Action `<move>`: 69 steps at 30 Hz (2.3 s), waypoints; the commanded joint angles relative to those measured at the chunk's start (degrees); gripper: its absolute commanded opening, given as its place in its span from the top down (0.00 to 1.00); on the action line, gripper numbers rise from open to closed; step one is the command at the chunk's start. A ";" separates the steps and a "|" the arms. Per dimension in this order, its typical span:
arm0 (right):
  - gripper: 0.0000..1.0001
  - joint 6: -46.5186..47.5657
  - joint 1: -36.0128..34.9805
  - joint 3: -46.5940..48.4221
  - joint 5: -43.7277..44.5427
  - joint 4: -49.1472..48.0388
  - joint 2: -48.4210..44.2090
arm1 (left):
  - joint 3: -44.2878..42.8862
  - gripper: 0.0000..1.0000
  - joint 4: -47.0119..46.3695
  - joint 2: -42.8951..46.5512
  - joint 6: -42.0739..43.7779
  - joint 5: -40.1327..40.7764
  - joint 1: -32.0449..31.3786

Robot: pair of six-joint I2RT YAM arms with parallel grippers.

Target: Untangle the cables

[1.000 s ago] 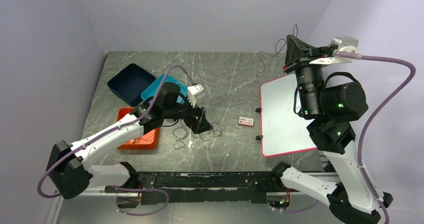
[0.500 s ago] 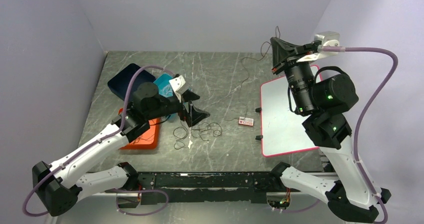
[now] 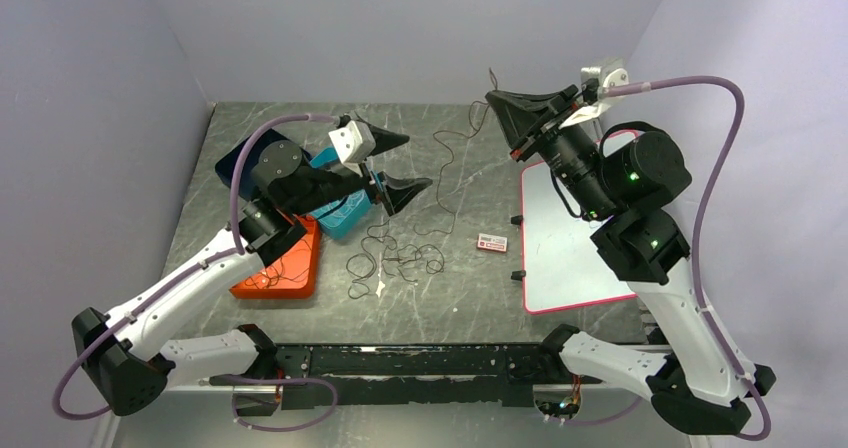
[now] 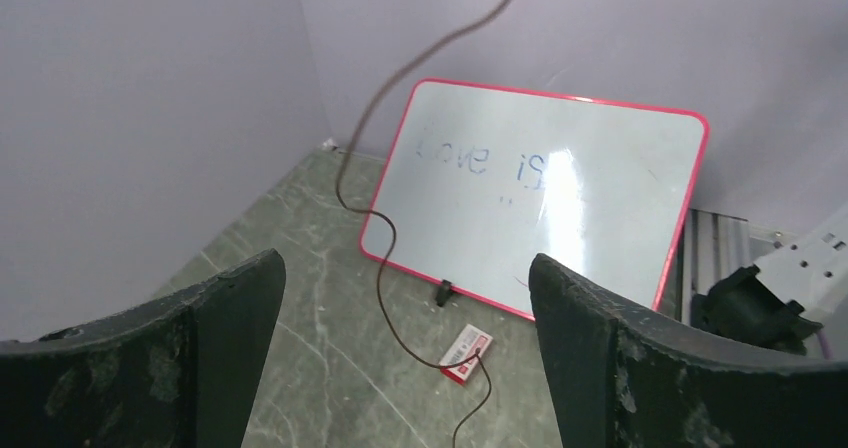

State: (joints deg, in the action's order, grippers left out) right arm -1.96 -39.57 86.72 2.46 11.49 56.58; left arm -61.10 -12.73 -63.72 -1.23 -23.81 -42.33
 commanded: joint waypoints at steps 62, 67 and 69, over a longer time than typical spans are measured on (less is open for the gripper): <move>0.55 -3.76 0.28 -13.11 -2.56 3.99 -2.93 | -31.67 0.93 33.30 -14.18 5.46 18.34 27.33; 0.55 -5.79 0.28 -15.91 -4.43 2.87 -3.65 | -35.05 0.93 33.17 -16.95 6.50 18.01 34.50; 0.55 -6.15 0.28 -16.65 -4.86 2.75 -3.69 | -36.01 0.93 33.40 -18.08 6.86 17.70 37.39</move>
State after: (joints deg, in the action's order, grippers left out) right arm -6.31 -39.57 71.18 -0.40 15.75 54.17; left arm -93.65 19.79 -80.73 3.90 -7.60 -9.58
